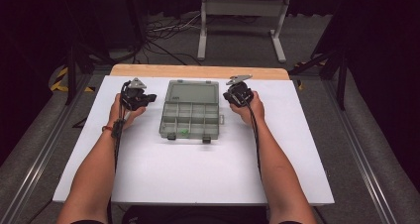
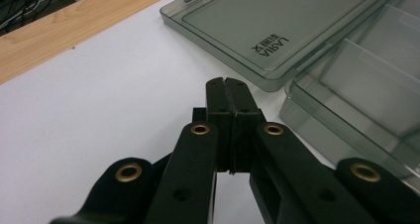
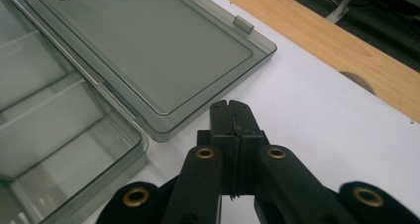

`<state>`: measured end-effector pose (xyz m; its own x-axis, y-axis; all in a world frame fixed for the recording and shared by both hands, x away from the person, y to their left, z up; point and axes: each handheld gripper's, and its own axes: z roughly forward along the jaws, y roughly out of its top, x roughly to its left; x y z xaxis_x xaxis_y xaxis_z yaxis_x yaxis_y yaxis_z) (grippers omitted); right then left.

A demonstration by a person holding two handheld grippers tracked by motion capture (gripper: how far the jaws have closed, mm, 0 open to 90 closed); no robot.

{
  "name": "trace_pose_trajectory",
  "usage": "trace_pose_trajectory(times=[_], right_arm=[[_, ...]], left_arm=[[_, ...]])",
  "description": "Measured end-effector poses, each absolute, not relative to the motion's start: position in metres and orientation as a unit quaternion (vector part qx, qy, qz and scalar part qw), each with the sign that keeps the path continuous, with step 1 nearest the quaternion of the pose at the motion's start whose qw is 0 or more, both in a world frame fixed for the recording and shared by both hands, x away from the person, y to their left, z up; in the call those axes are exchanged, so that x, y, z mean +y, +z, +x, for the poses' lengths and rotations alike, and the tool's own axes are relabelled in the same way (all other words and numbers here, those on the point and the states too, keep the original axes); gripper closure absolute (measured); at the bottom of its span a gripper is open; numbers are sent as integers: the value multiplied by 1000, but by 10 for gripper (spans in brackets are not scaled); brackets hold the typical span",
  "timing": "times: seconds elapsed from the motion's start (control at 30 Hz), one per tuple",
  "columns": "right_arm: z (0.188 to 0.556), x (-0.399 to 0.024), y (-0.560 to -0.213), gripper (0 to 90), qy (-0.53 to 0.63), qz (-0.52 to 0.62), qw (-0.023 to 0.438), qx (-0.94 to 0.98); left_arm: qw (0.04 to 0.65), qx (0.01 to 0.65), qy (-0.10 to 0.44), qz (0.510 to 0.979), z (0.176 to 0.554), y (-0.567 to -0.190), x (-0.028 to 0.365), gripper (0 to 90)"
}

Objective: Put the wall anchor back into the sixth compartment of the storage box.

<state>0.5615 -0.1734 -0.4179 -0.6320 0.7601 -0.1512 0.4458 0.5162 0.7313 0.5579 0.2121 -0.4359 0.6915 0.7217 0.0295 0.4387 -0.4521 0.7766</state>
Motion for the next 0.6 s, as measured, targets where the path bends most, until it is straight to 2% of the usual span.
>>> trace_pose_trajectory(times=[0.3, 0.43, 0.6], right_arm=[[570, -165, -427, 900, 299, 365, 231, 851], [574, -167, -432, 900, 295, 372, 208, 855], [575, -163, -435, 900, 285, 365, 208, 861]], left_arm=[[376, 354, 174, 838, 563, -442, 203, 900], [362, 351, 163, 848, 565, -447, 197, 900], [353, 345, 163, 854, 568, -451, 192, 900]])
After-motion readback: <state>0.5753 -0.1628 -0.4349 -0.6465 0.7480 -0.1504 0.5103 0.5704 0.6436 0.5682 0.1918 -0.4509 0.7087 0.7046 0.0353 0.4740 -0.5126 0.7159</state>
